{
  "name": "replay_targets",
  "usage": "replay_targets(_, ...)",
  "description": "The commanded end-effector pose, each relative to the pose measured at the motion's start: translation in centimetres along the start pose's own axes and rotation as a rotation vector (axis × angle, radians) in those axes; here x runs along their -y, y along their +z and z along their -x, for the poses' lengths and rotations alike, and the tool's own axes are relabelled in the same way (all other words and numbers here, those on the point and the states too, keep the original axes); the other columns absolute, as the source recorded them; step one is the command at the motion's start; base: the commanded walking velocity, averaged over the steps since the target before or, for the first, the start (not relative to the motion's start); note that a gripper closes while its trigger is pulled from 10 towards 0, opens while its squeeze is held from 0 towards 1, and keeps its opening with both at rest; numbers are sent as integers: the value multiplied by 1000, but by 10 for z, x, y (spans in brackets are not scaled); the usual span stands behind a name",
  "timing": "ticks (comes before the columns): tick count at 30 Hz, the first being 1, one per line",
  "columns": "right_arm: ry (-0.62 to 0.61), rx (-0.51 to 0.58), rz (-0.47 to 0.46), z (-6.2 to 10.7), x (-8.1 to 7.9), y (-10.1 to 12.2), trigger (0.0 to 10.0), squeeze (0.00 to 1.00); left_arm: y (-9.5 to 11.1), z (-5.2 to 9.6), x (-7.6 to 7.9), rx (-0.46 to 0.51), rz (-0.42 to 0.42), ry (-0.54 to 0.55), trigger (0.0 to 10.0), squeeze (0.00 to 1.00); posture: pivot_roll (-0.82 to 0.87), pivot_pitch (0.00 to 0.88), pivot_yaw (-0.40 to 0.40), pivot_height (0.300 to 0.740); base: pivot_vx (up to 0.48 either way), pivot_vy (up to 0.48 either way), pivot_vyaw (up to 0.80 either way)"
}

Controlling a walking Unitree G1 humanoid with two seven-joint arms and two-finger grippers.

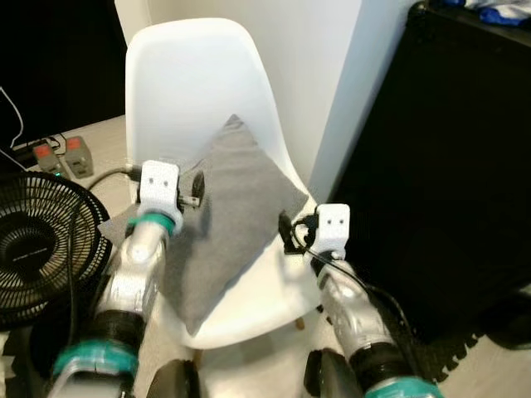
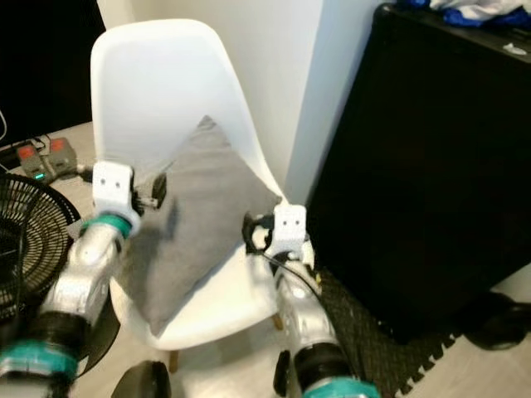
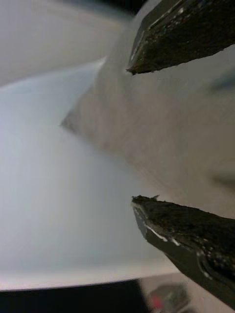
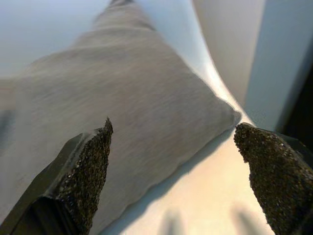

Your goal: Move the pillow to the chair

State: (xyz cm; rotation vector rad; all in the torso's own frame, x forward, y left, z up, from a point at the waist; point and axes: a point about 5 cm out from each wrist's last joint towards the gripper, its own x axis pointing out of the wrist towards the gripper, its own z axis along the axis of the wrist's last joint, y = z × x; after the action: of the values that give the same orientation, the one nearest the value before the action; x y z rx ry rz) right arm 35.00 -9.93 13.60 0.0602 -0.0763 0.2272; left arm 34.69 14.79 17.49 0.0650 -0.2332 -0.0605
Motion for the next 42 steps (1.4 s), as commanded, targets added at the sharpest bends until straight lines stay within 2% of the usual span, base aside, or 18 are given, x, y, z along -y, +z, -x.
replay_targets(1, 13, -11, 7, 3, -3, -2, 10000, 0, 8, 0, 1, 12, 6, 6, 10000, 0, 1, 102, 3, 600, 0, 0, 0)
replay_targets(3, 11, -13, 4, 4, -3, -3, 10000, 0, 9, 3, 2, 20, 8, 7, 10000, 0, 2, 94, 2, 600, 0, 0, 0)
replay_targets(5, 25, 4, -54, 11, -6, -3, 10000, 0, 8, 20, 8, 29, -8, 13, 10000, 0, 11, 80, -9, 600, 0, 0, 0)
replay_targets(7, 28, 11, -64, 12, -7, -2, 10000, 0, 7, 23, 9, 26, -11, 15, 10000, 0, 11, 80, -9, 600, 0, 0, 0)
replay_targets(9, 38, 11, -66, 13, -9, -1, 10000, 0, 3, 33, 12, 0, 10, 22, 10000, 0, 11, 79, -9, 610, 0, 0, 0)
replay_targets(11, 38, 11, -66, 13, -9, -1, 10000, 0, 3, 33, 12, 0, 10, 22, 10000, 0, 11, 79, -9, 610, 0, 0, 0)
replay_targets(12, 42, 8, -66, 14, -10, -1, 10000, 0, 2, 39, 14, -20, 21, 23, 10000, 0, 12, 77, -10, 614, 0, 0, 0)
replay_targets(14, 42, 8, -66, 14, -10, -1, 10000, 0, 2, 39, 14, -20, 21, 23, 10000, 0, 12, 77, -10, 614, 0, 0, 0)
replay_targets(17, 49, 1, -65, 18, -12, -1, 10000, 0, 5, 49, 16, -42, 43, 26, 10000, 0, 11, 80, 1, 629, 0, 0, 0)
replay_targets(34, 58, -26, -65, 24, -14, -4, 10000, 0, 9, 56, 10, -65, 30, 54, 10000, 0, 11, 70, -3, 686, 0, 0, 0)
replay_targets(42, 64, -34, -53, 27, -12, -5, 10000, 0, 3, 61, 11, -96, 34, 61, 10000, 0, 10, 68, -3, 715, 0, 0, 0)
